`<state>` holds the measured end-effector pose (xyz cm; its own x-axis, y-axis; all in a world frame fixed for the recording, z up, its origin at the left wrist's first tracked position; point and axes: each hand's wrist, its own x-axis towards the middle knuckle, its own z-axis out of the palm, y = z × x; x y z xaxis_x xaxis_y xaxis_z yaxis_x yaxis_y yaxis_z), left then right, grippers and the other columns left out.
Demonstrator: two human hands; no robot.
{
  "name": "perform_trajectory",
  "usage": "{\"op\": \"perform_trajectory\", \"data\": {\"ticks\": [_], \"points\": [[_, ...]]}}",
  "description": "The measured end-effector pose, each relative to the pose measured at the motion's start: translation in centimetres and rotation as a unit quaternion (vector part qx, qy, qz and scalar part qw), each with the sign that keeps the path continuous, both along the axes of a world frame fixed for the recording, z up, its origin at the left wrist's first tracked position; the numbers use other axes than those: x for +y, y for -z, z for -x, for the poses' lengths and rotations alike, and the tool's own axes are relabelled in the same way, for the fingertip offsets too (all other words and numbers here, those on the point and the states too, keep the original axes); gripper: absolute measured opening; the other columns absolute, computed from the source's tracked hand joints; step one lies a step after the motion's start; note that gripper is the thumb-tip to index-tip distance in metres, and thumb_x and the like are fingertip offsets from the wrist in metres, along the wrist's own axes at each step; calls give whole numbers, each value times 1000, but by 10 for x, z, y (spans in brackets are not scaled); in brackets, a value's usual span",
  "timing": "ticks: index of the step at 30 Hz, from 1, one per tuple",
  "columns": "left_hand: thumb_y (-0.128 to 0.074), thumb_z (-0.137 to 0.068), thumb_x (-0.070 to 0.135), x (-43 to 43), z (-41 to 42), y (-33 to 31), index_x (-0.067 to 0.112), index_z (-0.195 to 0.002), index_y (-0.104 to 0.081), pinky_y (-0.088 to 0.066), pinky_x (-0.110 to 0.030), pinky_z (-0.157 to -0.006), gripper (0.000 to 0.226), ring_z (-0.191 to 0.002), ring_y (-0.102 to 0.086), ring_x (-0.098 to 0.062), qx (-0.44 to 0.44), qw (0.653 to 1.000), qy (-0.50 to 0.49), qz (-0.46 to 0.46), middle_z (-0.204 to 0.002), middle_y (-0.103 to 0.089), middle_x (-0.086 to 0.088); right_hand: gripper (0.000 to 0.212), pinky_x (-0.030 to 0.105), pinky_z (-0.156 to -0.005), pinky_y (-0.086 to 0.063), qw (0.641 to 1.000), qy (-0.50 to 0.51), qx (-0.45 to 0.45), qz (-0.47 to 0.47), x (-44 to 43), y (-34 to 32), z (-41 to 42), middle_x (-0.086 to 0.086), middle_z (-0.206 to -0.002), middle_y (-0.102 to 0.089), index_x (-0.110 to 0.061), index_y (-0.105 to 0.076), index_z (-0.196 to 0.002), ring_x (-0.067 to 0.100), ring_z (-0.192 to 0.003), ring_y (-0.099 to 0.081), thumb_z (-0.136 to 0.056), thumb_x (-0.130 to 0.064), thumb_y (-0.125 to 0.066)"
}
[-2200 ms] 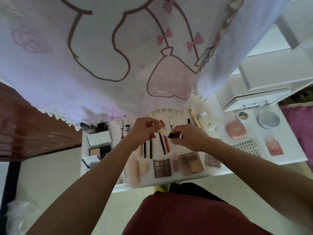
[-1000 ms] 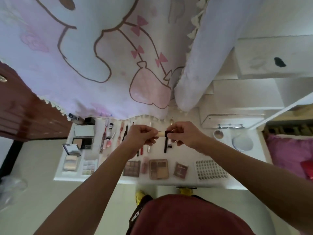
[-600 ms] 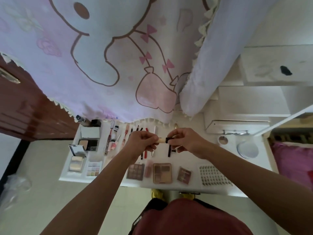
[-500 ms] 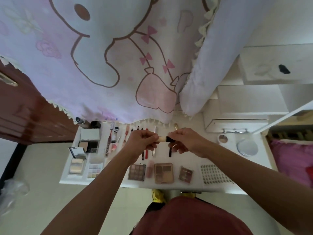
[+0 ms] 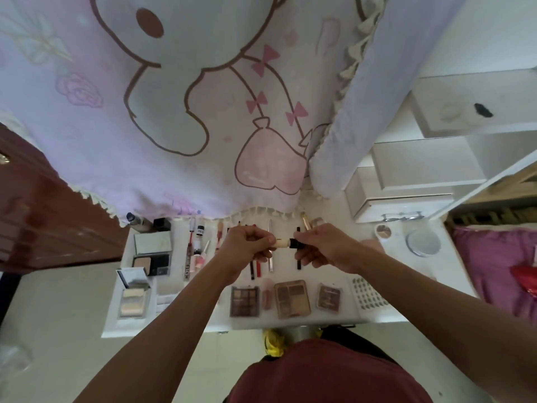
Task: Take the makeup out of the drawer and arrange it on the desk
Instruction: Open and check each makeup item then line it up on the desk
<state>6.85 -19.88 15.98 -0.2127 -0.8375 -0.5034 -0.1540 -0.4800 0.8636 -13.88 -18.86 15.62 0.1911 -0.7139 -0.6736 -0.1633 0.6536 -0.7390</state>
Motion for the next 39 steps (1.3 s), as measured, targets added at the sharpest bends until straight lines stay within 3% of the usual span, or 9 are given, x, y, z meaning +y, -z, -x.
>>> {"op": "perform_trajectory", "data": {"ticks": [4, 13, 16, 20, 25, 29, 32, 36, 39], "points": [[-70, -84, 3, -4, -5, 4, 1, -87, -69, -55, -24, -58, 4, -61, -65, -17, -3, 1000, 6, 0, -78, -72, -13, 12, 22, -57, -48, 999, 29, -15, 30, -3, 1, -3, 11, -84, -72, -4, -70, -100, 15, -69, -65, -91, -10, -68], [-79, -74, 4, 0, -4, 26, -2, -86, -65, -55, -36, -72, 19, -69, -65, -22, -55, 996, 64, -7, -78, -70, -17, 14, 22, -56, -48, 998, 58, 9, 31, -9, 6, 3, 6, -81, -67, -9, -71, -98, 14, -70, -62, -88, -1, -65], [-80, -73, 4, 1, 2, 34, -3, -93, -65, -52, -30, -65, 26, -66, -62, -18, -64, 996, 56, -17, -79, -67, -20, 16, 22, -54, -48, 998, 50, 29, 26, -17, 12, 10, 8, -85, -67, -9, -72, -101, 13, -68, -62, -88, -2, -65], [-81, -72, 4, 0, 13, 44, 2, -97, -68, -47, -14, -55, 27, -62, -60, -7, -90, 994, 52, -27, -77, -66, -8, 17, 24, -55, -47, 997, 30, 65, 25, -30, 27, 17, 9, -86, -69, -14, -73, -100, 13, -68, -62, -88, -6, -66], [-84, -71, 12, -2, 29, 65, 13, -94, -69, -56, -28, -79, 27, -76, -64, -15, -151, 987, 45, -19, -79, -67, -4, 18, 25, -51, -45, 994, -21, 107, 26, -59, 43, 17, 15, -86, -69, -14, -70, -102, 18, -68, -63, -85, -7, -70], [-80, -76, 15, -11, 43, 83, 10, -101, -69, -44, -10, -65, 28, -77, -61, -10, -213, 976, 25, -19, -81, -64, 3, 18, 32, -58, -52, 988, -71, 137, 27, -89, 62, 11, 11, -84, -69, -10, -66, -96, 19, -66, -65, -81, -5, -73], [-77, -80, 15, -16, 52, 98, 8, -108, -68, -39, -6, -63, 31, -80, -59, -9, -255, 967, 6, -23, -88, -63, 2, 10, 31, -59, -52, 979, -112, 169, 24, -109, 80, 5, 6, -77, -69, -10, -67, -86, 14, -62, -65, -81, -8, -75], [-72, -82, 16, -21, 62, 116, 7, -113, -67, -49, -20, -75, 33, -84, -61, -12, -323, 946, -8, -17, -98, -70, -4, 10, 26, -55, -53, 961, -172, 211, 41, -132, 107, -4, 7, -80, -73, -11, -69, -73, 14, -61, -68, -80, -13, -76], [-68, -83, 15, -25, 68, 126, 7, -111, -68, -54, -32, -82, 29, -88, -64, -19, -364, 931, -7, -24, -97, -70, -7, 10, 33, -70, -58, 952, -200, 228, 46, -143, 127, -11, 9, -83, -74, -5, -71, -78, 15, -59, -69, -77, -14, -76]]}}
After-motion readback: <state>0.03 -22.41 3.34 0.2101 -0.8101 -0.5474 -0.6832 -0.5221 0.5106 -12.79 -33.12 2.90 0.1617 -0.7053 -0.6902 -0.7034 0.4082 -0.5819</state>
